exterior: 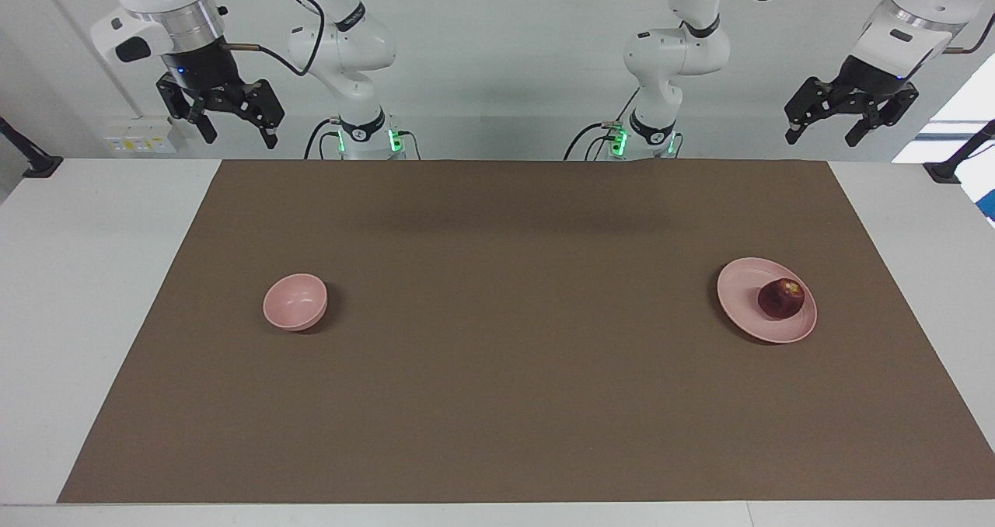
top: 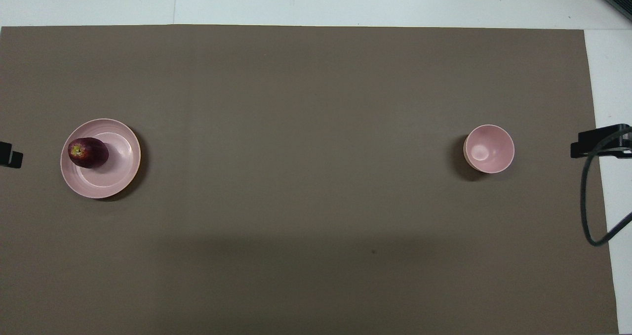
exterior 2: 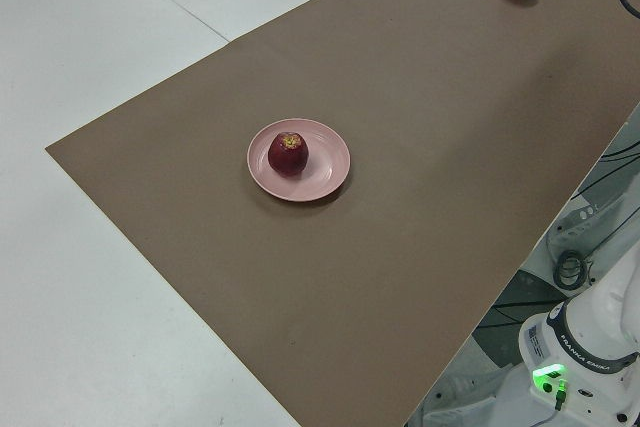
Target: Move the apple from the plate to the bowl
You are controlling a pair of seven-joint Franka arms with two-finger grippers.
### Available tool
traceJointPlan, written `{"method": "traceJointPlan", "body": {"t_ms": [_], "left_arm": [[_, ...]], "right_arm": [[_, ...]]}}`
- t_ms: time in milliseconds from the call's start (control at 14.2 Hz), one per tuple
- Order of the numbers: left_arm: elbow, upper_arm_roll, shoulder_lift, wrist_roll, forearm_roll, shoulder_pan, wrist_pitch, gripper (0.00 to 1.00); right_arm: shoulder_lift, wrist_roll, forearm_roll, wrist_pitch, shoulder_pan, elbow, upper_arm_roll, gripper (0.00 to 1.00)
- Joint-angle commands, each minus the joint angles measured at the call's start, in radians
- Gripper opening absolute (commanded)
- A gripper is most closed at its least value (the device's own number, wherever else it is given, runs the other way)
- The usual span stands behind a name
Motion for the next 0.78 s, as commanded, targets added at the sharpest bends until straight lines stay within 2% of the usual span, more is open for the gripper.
{"method": "traceJointPlan", "body": {"t_ms": [0, 706], "left_arm": [[-0.052, -0.004, -0.036, -0.010, 0.018, 0.006, 0.019, 1.00], [-0.046, -0.012, -0.034, -0.017, 0.015, -0.009, 0.024, 1.00]], "right_arm": [[0.003, -0.011, 0.018, -0.012, -0.003, 0.012, -0.003, 1.00], [0.003, -0.011, 0.018, -0.012, -0.003, 0.012, -0.004, 1.00]]}}
